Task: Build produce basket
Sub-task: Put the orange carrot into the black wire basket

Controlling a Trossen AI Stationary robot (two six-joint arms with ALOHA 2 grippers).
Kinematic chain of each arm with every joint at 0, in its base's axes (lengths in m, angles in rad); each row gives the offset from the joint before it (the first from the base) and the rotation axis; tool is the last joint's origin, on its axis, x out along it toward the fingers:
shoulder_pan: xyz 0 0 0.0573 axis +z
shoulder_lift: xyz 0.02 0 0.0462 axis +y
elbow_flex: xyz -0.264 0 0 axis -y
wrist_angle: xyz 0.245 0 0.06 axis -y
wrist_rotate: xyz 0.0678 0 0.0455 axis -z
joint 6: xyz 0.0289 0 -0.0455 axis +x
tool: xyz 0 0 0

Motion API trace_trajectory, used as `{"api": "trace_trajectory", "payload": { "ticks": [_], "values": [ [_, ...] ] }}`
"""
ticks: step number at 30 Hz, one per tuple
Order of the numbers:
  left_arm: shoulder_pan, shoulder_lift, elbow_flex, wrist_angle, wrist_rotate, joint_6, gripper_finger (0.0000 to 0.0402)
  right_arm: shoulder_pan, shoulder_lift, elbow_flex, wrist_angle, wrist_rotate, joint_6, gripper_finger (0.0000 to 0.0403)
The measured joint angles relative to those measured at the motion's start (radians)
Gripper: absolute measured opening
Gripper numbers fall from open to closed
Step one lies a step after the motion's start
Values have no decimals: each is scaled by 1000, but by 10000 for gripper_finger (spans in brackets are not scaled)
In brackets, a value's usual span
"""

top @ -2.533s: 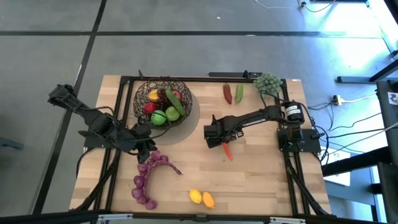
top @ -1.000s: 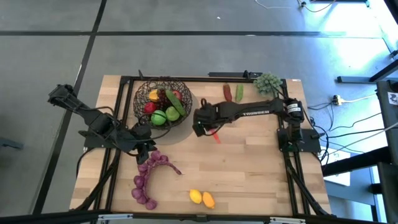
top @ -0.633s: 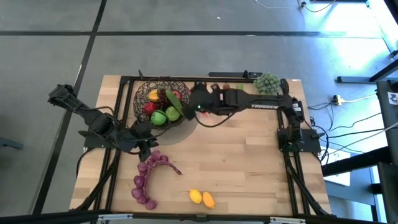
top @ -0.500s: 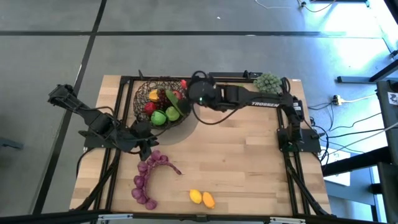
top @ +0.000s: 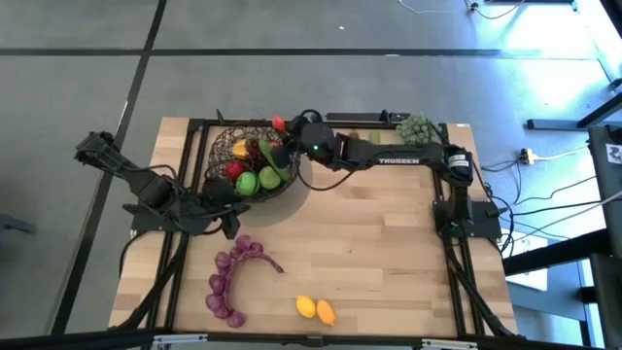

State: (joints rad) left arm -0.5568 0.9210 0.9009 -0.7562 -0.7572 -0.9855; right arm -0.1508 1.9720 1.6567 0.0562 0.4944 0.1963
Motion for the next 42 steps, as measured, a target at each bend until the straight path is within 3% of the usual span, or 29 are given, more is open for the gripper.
{"api": "trace_trajectory", "payload": {
  "ticks": [5, 14, 17, 37, 42],
  "values": [
    [0, -18, 0, -9, -7, -1, 121, -29, 0, -160, 249, -96, -14, 65],
    [0, -58, 0, -18, -10, -2, 121, -61, 4, -358, 417, -106, 56, 65],
    [0, -69, 0, -18, -15, -2, 121, -69, 22, -395, 474, -152, 79, 65],
    [3, -86, 0, -12, -27, -2, 121, -91, 181, -337, 516, -258, 91, 69],
    [3, -86, 0, -11, -33, -3, 121, -94, 193, -307, 504, -264, 91, 97]
  ]
}}
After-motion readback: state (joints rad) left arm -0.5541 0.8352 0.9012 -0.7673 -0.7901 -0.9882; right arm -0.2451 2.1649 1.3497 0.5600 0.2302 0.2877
